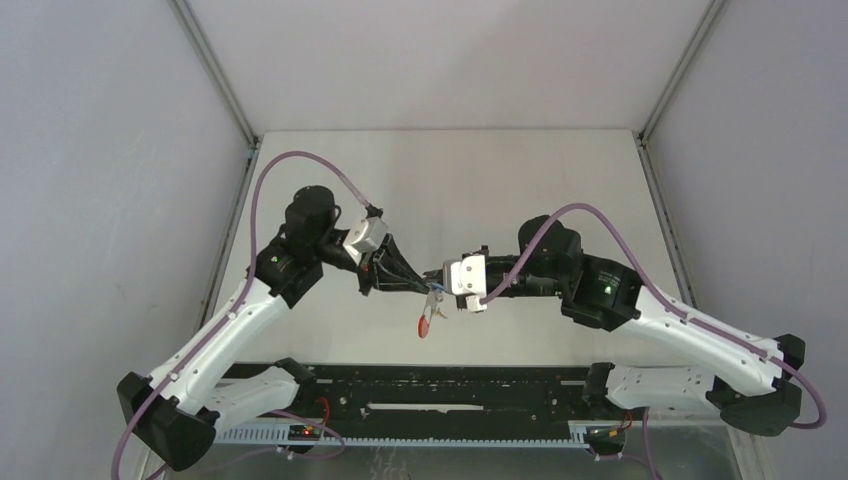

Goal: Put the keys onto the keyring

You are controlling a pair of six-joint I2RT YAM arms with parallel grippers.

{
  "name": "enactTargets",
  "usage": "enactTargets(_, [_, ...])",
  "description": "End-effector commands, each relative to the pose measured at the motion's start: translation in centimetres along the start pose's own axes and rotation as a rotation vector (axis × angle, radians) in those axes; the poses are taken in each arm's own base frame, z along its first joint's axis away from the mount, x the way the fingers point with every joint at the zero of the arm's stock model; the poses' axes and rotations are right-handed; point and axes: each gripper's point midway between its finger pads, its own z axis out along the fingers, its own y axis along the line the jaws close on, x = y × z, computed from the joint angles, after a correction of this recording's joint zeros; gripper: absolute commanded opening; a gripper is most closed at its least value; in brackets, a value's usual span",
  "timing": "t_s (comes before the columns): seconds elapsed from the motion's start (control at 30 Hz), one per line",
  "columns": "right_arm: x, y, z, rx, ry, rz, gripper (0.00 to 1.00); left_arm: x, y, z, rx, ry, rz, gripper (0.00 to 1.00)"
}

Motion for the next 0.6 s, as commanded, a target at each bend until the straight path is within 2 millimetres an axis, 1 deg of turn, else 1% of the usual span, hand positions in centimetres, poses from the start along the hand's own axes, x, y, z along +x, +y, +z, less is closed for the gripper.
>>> enactTargets(0.0, [0.6, 1.1, 1.1, -0.076, 0.027, 0.05, 0.03, -1.4, 0.2, 0.4, -0.016, -0.012, 0.155, 0.0])
enactTargets(0.07, [0.6, 1.1, 1.3, -0.095, 0.031, 0.061, 0.06, -1.4, 0.3, 0.4, -0.02, -0.011, 0.173, 0.0])
enactTargets(0.13, [1.0, 0.9, 1.6, -0.125, 0.048, 0.102, 0.07, -1.6, 0.7, 0.4, -0.033, -0.013, 0.19, 0.0])
enactTargets(0.23, [2.1, 0.0, 1.6, -0.142, 0.099, 0.183, 0.09, -2.1, 1.3, 0.3, -0.058, -0.019, 0.217, 0.0])
enactTargets(0.3, [2.5, -1.0, 1.5, -0.134, 0.14, 0.267, 0.09, -2.3, 1.7, 0.3, -0.078, -0.025, 0.224, 0.0])
enactTargets(0.33, [2.6, -1.2, 1.3, -0.143, 0.152, 0.309, 0.09, -2.5, 1.9, 0.2, -0.088, -0.03, 0.225, 0.0])
enactTargets(0.37, [2.3, -1.3, 1.3, -0.162, 0.149, 0.331, 0.09, -2.6, 2.1, 0.2, -0.098, -0.036, 0.22, 0.0])
enactTargets(0.47, [2.1, -0.7, 1.3, -0.203, 0.152, 0.353, 0.12, -3.4, 2.7, 0.2, -0.134, -0.07, 0.236, 0.0])
enactTargets(0.57, [1.7, -0.4, 1.1, -0.222, 0.146, 0.355, 0.16, -4.1, 3.1, 0.1, -0.156, -0.094, 0.251, 0.0])
